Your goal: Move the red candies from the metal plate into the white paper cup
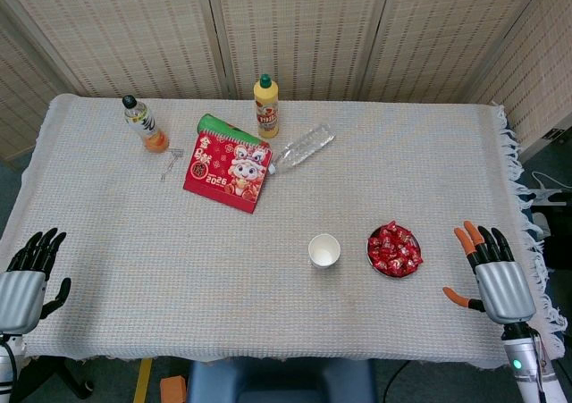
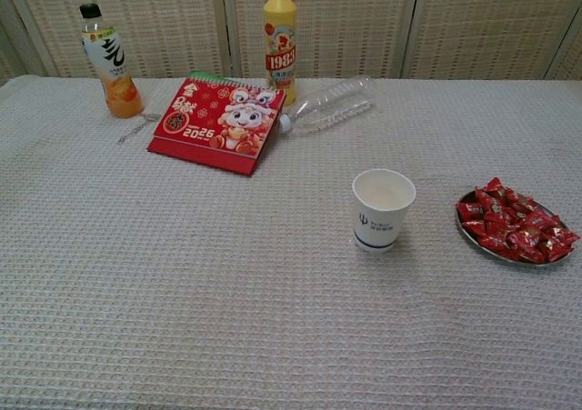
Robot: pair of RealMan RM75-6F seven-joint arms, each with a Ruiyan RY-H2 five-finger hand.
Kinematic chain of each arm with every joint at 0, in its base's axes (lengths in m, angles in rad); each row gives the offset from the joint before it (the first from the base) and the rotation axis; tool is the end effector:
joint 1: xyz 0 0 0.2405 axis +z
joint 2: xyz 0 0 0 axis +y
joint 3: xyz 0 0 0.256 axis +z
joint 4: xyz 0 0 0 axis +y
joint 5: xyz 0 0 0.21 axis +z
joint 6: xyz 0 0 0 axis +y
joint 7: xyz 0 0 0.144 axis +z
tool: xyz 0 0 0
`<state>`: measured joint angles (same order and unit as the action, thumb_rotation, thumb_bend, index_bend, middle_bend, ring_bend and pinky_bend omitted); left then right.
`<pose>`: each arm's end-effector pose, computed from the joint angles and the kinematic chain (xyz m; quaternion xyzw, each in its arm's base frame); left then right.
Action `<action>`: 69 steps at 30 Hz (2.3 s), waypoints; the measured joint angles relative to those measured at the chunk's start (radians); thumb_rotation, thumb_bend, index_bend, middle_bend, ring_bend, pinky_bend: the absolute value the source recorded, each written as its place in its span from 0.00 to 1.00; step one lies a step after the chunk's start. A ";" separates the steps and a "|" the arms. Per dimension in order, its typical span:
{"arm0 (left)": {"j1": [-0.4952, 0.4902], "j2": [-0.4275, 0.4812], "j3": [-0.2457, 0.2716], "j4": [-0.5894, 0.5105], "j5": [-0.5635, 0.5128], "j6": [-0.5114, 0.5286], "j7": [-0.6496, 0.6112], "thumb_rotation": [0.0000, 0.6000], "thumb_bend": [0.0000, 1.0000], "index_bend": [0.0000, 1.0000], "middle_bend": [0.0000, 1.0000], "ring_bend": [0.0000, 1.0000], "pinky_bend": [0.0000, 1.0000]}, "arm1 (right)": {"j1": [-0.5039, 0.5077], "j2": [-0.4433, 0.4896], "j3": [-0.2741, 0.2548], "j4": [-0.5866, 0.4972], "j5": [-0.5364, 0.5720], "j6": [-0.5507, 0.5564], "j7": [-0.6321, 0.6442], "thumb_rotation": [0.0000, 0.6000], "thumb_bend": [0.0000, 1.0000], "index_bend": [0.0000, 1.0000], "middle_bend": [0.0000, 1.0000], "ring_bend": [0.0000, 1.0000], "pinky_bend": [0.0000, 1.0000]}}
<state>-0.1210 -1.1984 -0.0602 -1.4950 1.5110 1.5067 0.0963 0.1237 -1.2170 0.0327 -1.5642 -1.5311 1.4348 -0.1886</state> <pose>-0.3166 0.1959 0.1482 -0.6181 -0.3255 -0.3716 0.6115 -0.3037 -0.1889 0.1209 0.6505 -0.3437 0.3459 0.5823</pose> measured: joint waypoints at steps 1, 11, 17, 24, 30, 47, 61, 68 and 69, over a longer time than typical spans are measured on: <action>-0.001 0.001 0.000 -0.005 -0.005 -0.005 0.006 1.00 0.44 0.00 0.00 0.00 0.18 | -0.001 0.000 0.000 -0.002 0.001 0.000 -0.003 0.74 0.08 0.00 0.00 0.00 0.00; -0.015 0.007 -0.005 -0.013 -0.020 -0.035 -0.008 1.00 0.44 0.00 0.00 0.00 0.18 | 0.022 0.005 0.006 -0.014 0.033 -0.063 -0.041 0.75 0.08 0.00 0.00 0.00 0.00; -0.021 0.013 -0.006 -0.017 -0.029 -0.050 -0.011 1.00 0.44 0.00 0.00 0.00 0.18 | 0.114 0.035 0.024 -0.049 0.085 -0.237 -0.124 0.74 0.08 0.00 0.00 0.05 0.28; -0.025 0.017 -0.008 -0.020 -0.048 -0.067 -0.010 1.00 0.44 0.00 0.00 0.00 0.18 | 0.249 0.054 0.028 -0.070 0.165 -0.475 -0.231 0.74 0.08 0.00 0.00 0.24 0.50; -0.029 0.017 -0.008 -0.022 -0.055 -0.077 -0.006 1.00 0.44 0.00 0.00 0.00 0.19 | 0.322 0.024 0.020 -0.038 0.248 -0.573 -0.294 0.74 0.08 0.00 0.00 0.26 0.51; -0.037 0.016 -0.011 -0.021 -0.076 -0.097 -0.006 1.00 0.44 0.00 0.00 0.00 0.20 | 0.430 -0.021 0.014 0.015 0.372 -0.647 -0.360 0.74 0.10 0.00 0.01 0.55 0.74; -0.038 0.019 -0.010 -0.019 -0.076 -0.098 -0.015 1.00 0.44 0.00 0.00 0.00 0.20 | 0.471 -0.033 -0.018 0.028 0.409 -0.648 -0.394 0.74 0.11 0.00 0.04 0.72 0.90; -0.043 0.018 -0.010 -0.019 -0.082 -0.107 -0.012 1.00 0.44 0.00 0.00 0.00 0.20 | 0.492 -0.056 -0.022 0.049 0.437 -0.657 -0.391 0.74 0.11 0.00 0.04 0.72 0.90; -0.044 0.018 -0.010 -0.018 -0.083 -0.108 -0.012 1.00 0.44 0.00 0.00 0.00 0.20 | 0.495 -0.061 -0.023 0.054 0.442 -0.659 -0.392 0.74 0.11 0.00 0.04 0.72 0.90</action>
<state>-0.1645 -1.1806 -0.0702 -1.5130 1.4285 1.3982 0.0841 0.6191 -1.2784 0.0096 -1.5101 -1.0891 0.7760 -0.5804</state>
